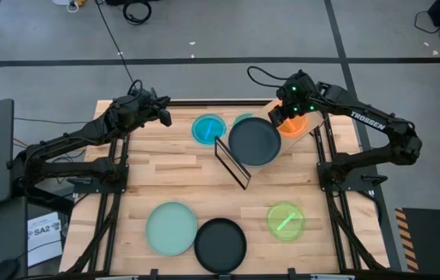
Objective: Place and stack plates onto a shelf
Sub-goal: Stack the small green plate on top of the transparent small orange plate on the shelf
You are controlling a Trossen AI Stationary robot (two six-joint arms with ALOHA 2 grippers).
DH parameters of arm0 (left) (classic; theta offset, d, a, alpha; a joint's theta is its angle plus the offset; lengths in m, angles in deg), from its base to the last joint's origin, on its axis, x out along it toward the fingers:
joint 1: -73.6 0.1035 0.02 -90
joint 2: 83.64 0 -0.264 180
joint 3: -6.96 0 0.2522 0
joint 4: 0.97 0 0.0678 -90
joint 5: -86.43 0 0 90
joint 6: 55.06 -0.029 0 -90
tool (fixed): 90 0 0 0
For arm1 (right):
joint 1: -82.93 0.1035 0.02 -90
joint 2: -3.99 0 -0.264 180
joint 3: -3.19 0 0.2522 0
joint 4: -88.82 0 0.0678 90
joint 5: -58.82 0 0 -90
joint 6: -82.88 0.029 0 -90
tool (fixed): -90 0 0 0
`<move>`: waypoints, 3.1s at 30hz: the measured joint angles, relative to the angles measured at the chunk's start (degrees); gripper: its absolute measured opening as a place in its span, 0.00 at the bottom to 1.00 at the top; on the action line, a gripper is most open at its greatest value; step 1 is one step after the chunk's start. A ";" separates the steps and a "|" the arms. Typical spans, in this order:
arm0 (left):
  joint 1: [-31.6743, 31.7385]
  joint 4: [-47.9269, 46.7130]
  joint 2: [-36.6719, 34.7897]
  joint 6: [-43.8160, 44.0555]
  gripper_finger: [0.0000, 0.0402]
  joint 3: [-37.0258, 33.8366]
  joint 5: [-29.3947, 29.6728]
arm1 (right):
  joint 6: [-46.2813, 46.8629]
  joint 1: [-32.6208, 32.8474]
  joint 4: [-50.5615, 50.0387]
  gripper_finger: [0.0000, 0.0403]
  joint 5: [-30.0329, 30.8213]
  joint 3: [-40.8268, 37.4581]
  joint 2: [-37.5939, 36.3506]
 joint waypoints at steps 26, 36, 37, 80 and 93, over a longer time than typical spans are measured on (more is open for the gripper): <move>0.00 -0.13 0.00 0.00 0.13 0.00 0.00 | 7.56 17.72 -0.17 0.25 -0.25 0.00 -14.06; 0.00 -0.14 -0.01 0.01 0.13 0.00 -0.01 | 11.43 37.55 -8.32 0.25 7.02 0.00 -13.84; 0.00 -0.16 0.00 0.01 0.13 0.00 0.01 | 12.26 39.53 -9.84 0.25 8.40 -0.11 -13.86; -0.01 -0.24 0.00 0.01 0.13 -0.02 0.01 | 25.64 59.96 14.85 0.25 5.51 -43.19 -16.95; 0.00 -0.37 0.00 0.01 0.13 -0.02 0.00 | 25.65 59.96 29.38 0.25 4.09 -50.89 -16.95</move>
